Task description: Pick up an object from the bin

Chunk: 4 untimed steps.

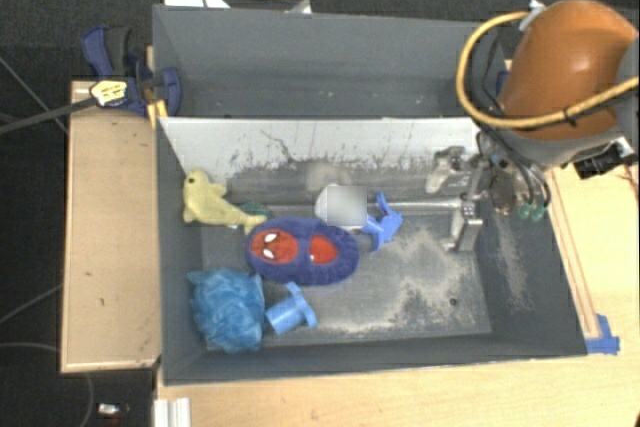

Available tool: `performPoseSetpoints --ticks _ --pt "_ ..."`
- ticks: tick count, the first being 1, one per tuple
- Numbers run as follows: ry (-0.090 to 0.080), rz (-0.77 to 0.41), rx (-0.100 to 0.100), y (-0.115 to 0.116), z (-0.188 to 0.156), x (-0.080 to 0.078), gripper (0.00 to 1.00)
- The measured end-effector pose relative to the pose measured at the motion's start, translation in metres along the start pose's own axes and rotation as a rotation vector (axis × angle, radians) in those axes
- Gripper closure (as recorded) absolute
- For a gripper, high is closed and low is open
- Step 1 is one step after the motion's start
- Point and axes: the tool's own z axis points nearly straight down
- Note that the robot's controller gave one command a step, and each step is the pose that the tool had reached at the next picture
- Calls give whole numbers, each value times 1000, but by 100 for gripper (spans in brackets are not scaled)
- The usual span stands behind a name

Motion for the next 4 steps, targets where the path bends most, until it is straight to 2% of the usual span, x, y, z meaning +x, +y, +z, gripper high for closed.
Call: performPoseSetpoints --ticks 1,2,3,4 --pt "-8 -1 0 0 -4 -1 0" --pt "-14 68 -1 28 72 -21 0" --pt "-26 22 0 61 84 -40 0" --pt "-16 121 -1 59 100 -42 0"
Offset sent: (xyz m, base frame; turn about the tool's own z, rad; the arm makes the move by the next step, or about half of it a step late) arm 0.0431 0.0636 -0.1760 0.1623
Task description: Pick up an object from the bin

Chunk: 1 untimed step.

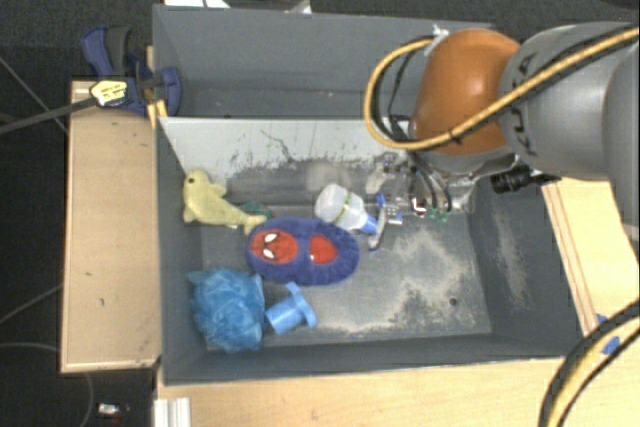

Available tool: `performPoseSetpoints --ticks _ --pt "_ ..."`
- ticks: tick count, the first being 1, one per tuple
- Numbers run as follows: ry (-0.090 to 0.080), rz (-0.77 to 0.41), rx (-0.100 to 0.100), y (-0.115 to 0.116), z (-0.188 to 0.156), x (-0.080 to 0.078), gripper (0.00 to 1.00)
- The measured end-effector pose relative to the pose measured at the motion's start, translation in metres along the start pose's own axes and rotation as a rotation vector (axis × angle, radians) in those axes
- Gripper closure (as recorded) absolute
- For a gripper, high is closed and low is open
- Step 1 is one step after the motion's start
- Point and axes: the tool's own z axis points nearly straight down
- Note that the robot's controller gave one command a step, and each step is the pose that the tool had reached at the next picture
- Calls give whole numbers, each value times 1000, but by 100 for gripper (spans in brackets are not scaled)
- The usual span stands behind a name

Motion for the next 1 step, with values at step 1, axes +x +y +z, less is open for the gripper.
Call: performPoseSetpoints --ticks 1 --pt "-8 25 -1 1 78 1 0"
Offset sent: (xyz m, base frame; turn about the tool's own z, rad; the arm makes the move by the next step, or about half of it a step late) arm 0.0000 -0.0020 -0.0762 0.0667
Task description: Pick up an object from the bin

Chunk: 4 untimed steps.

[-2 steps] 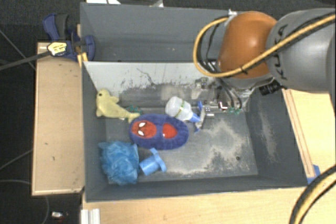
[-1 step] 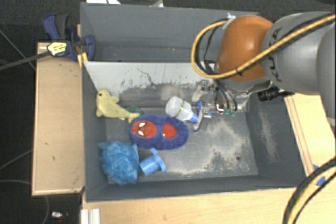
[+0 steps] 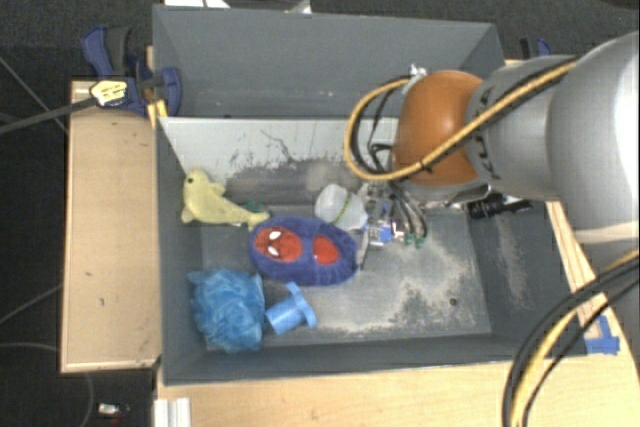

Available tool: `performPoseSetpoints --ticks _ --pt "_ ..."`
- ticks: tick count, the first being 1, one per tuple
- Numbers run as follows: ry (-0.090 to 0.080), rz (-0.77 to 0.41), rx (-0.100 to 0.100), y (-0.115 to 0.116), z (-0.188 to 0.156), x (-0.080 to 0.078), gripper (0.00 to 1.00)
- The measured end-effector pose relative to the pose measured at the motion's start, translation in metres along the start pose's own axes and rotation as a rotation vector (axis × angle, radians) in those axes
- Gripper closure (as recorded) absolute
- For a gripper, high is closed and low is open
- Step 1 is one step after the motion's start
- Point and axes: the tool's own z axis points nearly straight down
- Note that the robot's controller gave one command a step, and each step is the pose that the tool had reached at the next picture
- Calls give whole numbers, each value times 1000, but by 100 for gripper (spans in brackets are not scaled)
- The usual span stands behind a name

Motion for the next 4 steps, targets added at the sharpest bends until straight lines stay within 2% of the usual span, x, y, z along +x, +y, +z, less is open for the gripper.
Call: performPoseSetpoints --ticks 1,2,3,4 --pt "-2 39 -1 -3 -2 -1 100" --pt "-2 39 -1 -3 -3 -1 100" --pt "6 37 0 -3 -40 1 100" --pt "-3 36 -2 -3 -87 -3 100"
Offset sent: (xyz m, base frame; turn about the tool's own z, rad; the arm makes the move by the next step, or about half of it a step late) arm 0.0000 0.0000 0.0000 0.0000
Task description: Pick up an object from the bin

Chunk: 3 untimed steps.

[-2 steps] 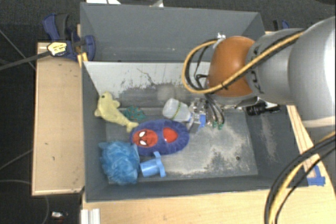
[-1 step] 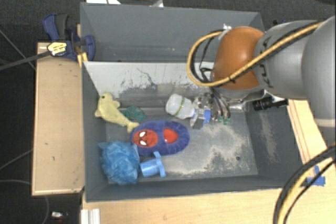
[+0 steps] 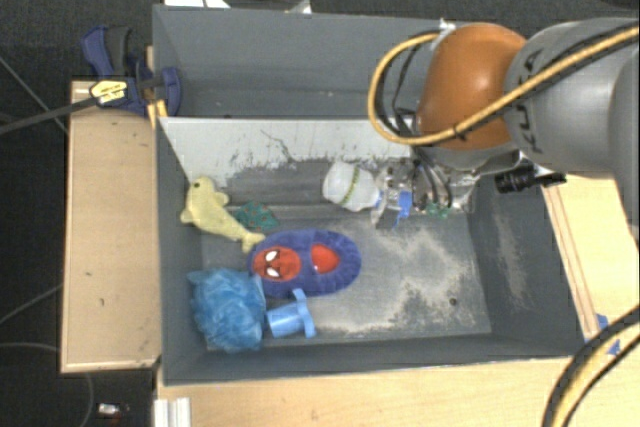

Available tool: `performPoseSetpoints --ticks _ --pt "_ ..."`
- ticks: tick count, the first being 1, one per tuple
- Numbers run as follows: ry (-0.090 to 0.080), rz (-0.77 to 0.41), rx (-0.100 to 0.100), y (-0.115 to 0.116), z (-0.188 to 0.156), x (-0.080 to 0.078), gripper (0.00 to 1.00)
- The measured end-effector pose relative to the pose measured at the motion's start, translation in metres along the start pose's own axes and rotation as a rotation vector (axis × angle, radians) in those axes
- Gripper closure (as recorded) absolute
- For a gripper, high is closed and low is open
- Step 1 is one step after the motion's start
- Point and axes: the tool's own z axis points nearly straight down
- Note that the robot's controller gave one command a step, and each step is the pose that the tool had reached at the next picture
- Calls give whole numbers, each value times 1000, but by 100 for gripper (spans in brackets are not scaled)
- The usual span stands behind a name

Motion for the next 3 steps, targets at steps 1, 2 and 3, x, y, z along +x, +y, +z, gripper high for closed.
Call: performPoseSetpoints --ticks 1,2,3 --pt "2 -2 0 0 -29 0 100" --pt "-2 -4 -1 0 -57 -2 100" --pt "-3 -7 -1 0 -90 -3 100"
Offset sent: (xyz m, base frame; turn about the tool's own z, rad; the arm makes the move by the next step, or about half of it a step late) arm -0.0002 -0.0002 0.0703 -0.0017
